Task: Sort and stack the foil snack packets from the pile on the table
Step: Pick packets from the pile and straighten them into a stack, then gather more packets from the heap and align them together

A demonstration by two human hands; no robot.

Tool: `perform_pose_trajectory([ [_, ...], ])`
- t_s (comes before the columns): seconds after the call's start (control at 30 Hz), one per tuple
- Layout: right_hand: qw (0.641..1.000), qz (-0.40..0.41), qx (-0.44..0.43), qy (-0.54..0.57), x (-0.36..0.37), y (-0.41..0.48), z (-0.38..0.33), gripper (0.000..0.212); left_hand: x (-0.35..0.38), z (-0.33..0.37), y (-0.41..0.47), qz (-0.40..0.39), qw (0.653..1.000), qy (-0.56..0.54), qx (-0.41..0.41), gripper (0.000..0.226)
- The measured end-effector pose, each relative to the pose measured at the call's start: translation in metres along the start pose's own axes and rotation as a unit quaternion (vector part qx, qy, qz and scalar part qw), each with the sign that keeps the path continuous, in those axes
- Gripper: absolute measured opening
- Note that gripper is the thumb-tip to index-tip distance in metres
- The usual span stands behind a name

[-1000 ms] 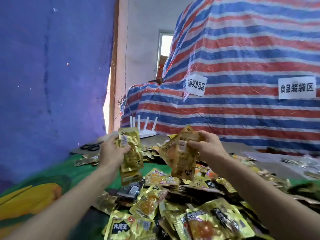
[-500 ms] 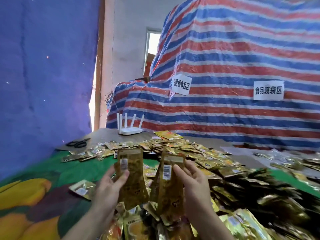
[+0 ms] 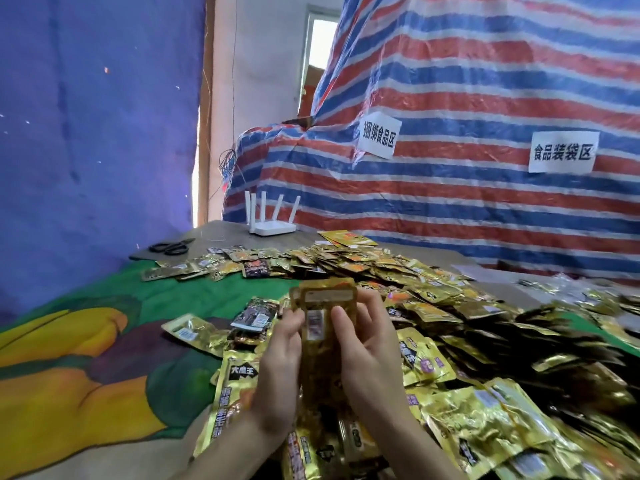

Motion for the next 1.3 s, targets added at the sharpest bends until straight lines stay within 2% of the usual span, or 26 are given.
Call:
perform_pose_trajectory([
  [0.03, 1.000, -0.001, -0.006, -0.003, 0.001, -0.001, 0.002, 0.026, 0.003, -0.001, -0.002, -0.012, 1.000, 0.019, -0.016, 0.030],
  [0.13, 1.000, -0.008, -0.011, 0.017, 0.003, -0.005, 0.007, 0.050, -0.004, -0.006, -0.003, -0.012, 0.990, 0.132, -0.058, 0.062],
  [0.23, 1.000, -0.020, -0.019, -0.006, 0.003, -0.004, 0.006, 0.051, -0.007, -0.007, -0.002, -0.017, 0.985, 0.161, -0.051, 0.069],
  [0.4, 0.998, 0.009, 0.009, 0.064, 0.000, -0.002, 0.005, 0.027, -0.006, -0.001, 0.000, 0.012, 0.980, 0.194, 0.034, 0.047],
  [0.5, 0.991, 0.019, 0.013, 0.133, -0.003, -0.002, 0.000, 0.018, 0.001, 0.003, 0.000, 0.018, 0.981, 0.190, 0.045, 0.041],
  [0.6, 0.991, 0.014, 0.003, 0.134, -0.005, -0.005, -0.004, 0.026, 0.008, 0.002, 0.000, -0.022, 0.991, 0.131, 0.001, 0.036],
  [0.67, 0.992, 0.011, -0.004, 0.122, -0.007, -0.006, -0.007, 0.029, 0.010, 0.005, 0.002, -0.023, 0.988, 0.150, -0.026, 0.026],
  [0.7, 0.994, 0.009, -0.011, 0.111, -0.009, -0.005, -0.009, 0.038, 0.010, 0.008, 0.004, -0.020, 0.984, 0.176, -0.031, 0.025],
  [0.77, 0.997, 0.003, -0.041, 0.058, -0.014, -0.003, -0.013, 0.059, 0.010, 0.013, 0.011, -0.027, 0.973, 0.225, -0.035, 0.027],
  [0.8, 0.998, -0.001, -0.053, 0.016, -0.016, -0.002, -0.016, 0.062, 0.012, 0.015, 0.016, -0.030, 0.970, 0.240, -0.035, 0.028],
  [0.87, 0.996, -0.003, -0.065, -0.062, -0.021, -0.002, -0.020, 0.059, 0.016, 0.019, 0.023, -0.035, 0.960, 0.277, -0.028, 0.031],
  [0.97, 0.990, -0.007, -0.036, -0.137, -0.033, -0.012, -0.028, 0.054, 0.024, 0.019, 0.025, -0.042, 0.936, 0.350, 0.011, 0.038],
  [1.03, 0.979, -0.017, -0.017, -0.203, -0.047, -0.021, -0.036, 0.058, 0.026, 0.012, 0.021, -0.035, 0.900, 0.431, 0.059, 0.042],
  [1.1, 0.966, -0.018, -0.013, -0.257, -0.067, -0.034, -0.046, 0.053, 0.026, 0.002, 0.011, -0.024, 0.862, 0.495, 0.107, 0.048],
  [1.23, 0.922, 0.058, -0.008, -0.382, -0.128, -0.065, -0.074, 0.027, 0.025, -0.008, 0.000, -0.035, 0.828, 0.537, 0.158, 0.036],
  [1.3, 0.867, 0.107, 0.047, -0.484, -0.170, -0.080, -0.088, 0.021, 0.030, -0.007, -0.003, -0.056, 0.796, 0.572, 0.190, 0.028],
])
Point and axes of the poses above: each hand's wrist, its own y-axis towards the middle knuckle, its own x-axis out of the palm, z = x × y, the point moved 2 cm from there along y, towards the middle knuckle, and after that the axes turned 13 degrees about -z, right-handed, at the moved point
